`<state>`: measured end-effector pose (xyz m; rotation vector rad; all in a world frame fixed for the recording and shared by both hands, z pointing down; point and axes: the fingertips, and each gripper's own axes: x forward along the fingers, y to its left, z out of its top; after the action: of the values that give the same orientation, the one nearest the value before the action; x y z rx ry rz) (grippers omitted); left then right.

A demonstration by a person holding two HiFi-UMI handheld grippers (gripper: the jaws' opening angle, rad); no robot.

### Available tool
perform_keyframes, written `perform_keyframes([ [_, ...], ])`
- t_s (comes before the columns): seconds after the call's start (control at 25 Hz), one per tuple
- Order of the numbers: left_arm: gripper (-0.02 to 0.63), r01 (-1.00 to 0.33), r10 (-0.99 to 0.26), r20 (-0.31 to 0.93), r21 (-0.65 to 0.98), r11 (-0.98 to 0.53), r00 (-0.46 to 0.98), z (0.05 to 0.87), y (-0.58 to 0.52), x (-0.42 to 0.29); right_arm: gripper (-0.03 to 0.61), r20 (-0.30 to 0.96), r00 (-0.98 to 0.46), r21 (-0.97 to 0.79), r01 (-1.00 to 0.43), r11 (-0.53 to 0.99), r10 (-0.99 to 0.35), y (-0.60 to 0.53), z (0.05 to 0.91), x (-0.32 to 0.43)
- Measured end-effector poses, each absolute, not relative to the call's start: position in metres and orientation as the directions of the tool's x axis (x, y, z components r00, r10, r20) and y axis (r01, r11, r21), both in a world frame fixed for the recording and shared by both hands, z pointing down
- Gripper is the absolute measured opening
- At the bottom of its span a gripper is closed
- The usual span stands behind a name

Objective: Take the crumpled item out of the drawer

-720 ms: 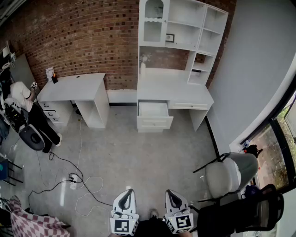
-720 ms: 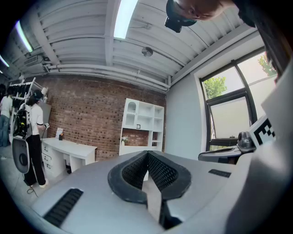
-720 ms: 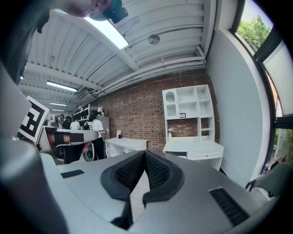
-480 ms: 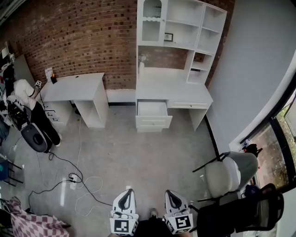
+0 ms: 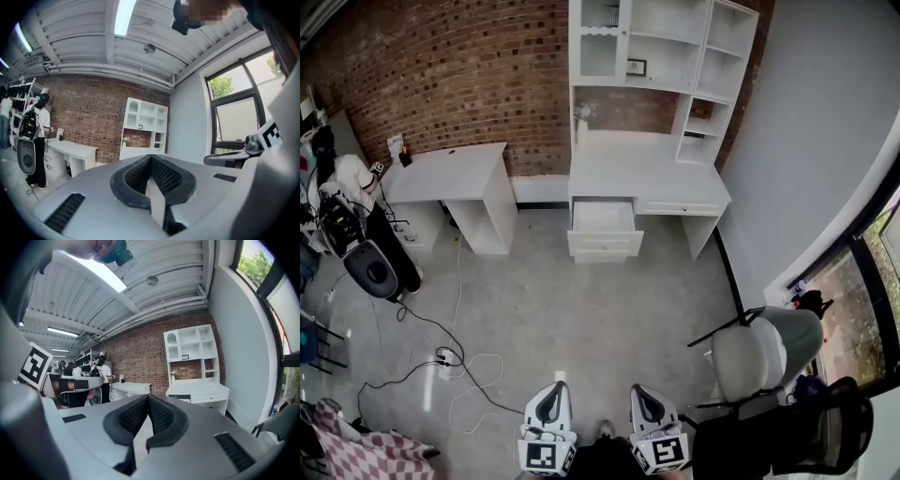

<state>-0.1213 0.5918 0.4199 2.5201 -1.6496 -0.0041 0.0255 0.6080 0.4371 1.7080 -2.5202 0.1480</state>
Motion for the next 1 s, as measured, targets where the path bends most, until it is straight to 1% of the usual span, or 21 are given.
perform_keyframes([
  [0.12,0.025,-0.908,-0.911,0.078,0.152,-0.391,0.406,0.432,0.584,-0.104,0.014,0.146,-0.394,-0.017,-0.918,0.396,-0.907,0.599,0.451,0.039],
  [0.24,0.025,-0.917,-0.920,0.084,0.155,-0.368,0.384,0.439,0.573,-0.089,0.014,0.151,-0.416,0.002,-0.907,0.421,-0.897,0.582,0.462,0.058],
  [0.44,0.025,-0.926,-0.924,0.123,0.164,-0.340,0.361,0.443,0.530,-0.075,0.014,0.186,-0.437,-0.032,-0.898,0.439,-0.880,0.533,0.469,0.076],
  [0.76,0.025,-0.896,-0.896,0.119,0.181,-0.405,0.428,0.472,0.394,-0.048,0.014,0.185,-0.420,-0.023,-0.906,0.423,-0.889,0.395,0.483,0.079],
  [0.88,0.025,-0.889,-0.884,0.116,0.141,-0.436,0.452,0.474,0.327,-0.052,0.014,0.186,-0.410,-0.015,-0.910,0.415,-0.893,0.325,0.477,0.070],
  [1.0,0.025,-0.878,-0.877,0.092,0.144,-0.457,0.472,0.463,0.262,-0.058,0.014,0.179,-0.411,-0.004,-0.909,0.417,-0.894,0.261,0.463,0.059],
])
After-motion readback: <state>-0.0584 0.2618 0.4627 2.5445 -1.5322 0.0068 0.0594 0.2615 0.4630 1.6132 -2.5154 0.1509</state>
